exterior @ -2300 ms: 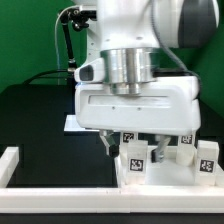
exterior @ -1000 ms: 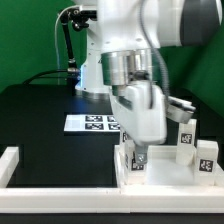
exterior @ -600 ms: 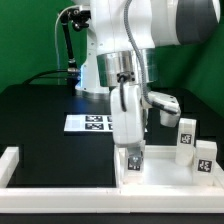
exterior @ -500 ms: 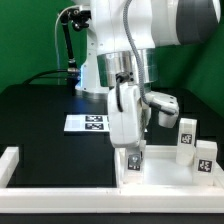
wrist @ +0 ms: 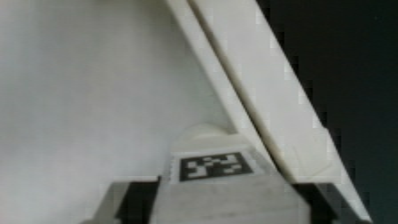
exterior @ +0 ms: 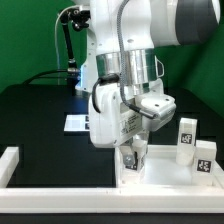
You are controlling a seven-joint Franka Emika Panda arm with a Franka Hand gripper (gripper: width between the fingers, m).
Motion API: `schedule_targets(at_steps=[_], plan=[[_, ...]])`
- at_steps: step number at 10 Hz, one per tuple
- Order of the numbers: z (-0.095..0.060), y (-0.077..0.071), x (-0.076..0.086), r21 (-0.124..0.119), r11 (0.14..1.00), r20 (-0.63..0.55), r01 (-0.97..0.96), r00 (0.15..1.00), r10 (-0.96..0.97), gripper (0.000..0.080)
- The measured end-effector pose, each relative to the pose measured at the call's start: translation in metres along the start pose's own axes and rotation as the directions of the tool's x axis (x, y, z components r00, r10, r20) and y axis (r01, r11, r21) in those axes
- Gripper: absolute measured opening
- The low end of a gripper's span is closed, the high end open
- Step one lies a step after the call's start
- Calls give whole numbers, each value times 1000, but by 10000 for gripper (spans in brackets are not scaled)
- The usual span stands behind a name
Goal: Assemble square table
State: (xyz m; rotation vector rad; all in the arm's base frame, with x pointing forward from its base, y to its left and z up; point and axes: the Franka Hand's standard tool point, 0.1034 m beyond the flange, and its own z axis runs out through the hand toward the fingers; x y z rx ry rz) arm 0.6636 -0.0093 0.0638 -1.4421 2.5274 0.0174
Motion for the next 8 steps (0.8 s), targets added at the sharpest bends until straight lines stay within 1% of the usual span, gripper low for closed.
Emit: schedule_targets(at_steps=[1,2,3,4,5,6,7,8], plan=[[1,3,-4,-4,997,-1,80,997,-80,403],[0,3,-6,-3,984,1,176,984,-176,570],[-6,3,-9,0,954,8,298,954,-298,570],[-21,3,-13,13,950,21,311,950,-311,638],[-45,2,-19,37,951,40,307,951,-308,647],[-61,1,-29,50,955,58,292,954,-295,647],[-75,-1,-44,67,959,76,277,957,-281,649],[-78,1,-50,69,959,82,276,956,-281,649]])
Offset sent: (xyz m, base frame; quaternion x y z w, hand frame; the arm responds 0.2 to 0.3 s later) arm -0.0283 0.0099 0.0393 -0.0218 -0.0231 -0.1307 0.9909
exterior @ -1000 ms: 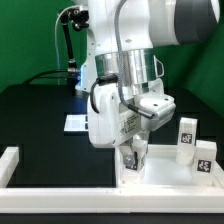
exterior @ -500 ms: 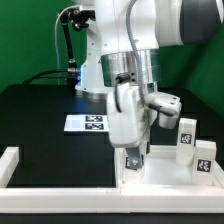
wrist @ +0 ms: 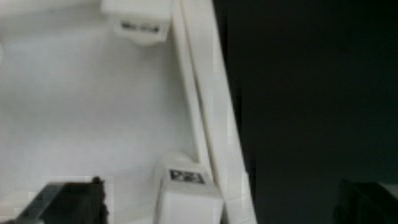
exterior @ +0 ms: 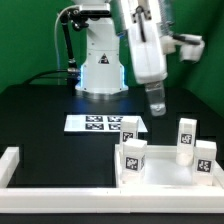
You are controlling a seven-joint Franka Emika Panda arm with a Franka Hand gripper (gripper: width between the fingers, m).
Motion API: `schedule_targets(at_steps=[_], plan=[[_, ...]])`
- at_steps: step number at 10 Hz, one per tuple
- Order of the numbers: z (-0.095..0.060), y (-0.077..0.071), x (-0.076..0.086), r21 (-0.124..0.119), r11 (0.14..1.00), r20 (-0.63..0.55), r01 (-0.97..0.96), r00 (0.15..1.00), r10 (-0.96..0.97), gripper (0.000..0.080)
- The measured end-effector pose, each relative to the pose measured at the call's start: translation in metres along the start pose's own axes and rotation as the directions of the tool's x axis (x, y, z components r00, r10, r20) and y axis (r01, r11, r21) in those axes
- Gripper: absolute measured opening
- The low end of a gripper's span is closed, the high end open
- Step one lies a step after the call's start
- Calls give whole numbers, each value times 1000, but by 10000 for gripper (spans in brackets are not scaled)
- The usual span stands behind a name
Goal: Assemble square table
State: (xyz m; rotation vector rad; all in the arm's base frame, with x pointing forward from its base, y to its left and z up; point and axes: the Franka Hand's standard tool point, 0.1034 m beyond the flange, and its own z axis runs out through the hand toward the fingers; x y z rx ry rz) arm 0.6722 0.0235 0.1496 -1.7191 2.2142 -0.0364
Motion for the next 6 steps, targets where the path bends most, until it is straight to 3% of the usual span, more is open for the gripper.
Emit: schedule_targets(at_steps=[6], plan=[[3,2,3,-5,1000,-4,3,1000,-3,649]])
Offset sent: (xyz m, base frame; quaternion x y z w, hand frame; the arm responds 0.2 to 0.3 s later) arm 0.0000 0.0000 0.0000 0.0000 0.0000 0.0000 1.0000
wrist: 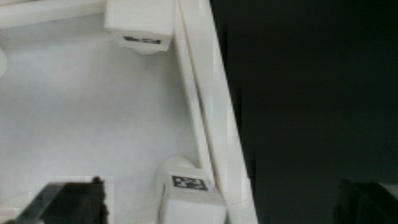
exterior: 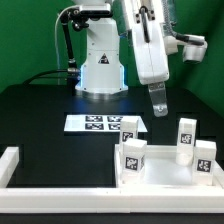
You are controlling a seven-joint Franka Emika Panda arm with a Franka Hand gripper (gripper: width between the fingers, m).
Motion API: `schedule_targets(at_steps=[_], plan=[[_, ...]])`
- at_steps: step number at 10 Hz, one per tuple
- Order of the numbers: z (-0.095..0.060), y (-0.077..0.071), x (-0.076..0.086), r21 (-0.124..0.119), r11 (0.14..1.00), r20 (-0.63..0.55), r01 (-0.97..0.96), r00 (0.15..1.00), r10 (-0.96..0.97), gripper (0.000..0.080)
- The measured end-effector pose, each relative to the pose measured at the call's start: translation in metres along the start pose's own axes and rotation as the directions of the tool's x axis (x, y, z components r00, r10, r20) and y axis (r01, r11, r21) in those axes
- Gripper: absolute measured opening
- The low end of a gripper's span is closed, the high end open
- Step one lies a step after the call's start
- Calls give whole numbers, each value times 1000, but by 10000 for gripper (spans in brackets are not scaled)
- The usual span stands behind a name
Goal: Assemble square table
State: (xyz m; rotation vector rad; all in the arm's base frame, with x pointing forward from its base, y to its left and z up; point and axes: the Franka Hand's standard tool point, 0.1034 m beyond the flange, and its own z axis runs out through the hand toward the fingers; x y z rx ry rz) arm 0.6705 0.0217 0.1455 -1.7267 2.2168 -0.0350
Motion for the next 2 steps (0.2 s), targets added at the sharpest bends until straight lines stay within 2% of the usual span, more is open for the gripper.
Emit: schedule_targets(at_steps=[2], plan=[[0,0,0,0,1000,0,0,1000,0,649]])
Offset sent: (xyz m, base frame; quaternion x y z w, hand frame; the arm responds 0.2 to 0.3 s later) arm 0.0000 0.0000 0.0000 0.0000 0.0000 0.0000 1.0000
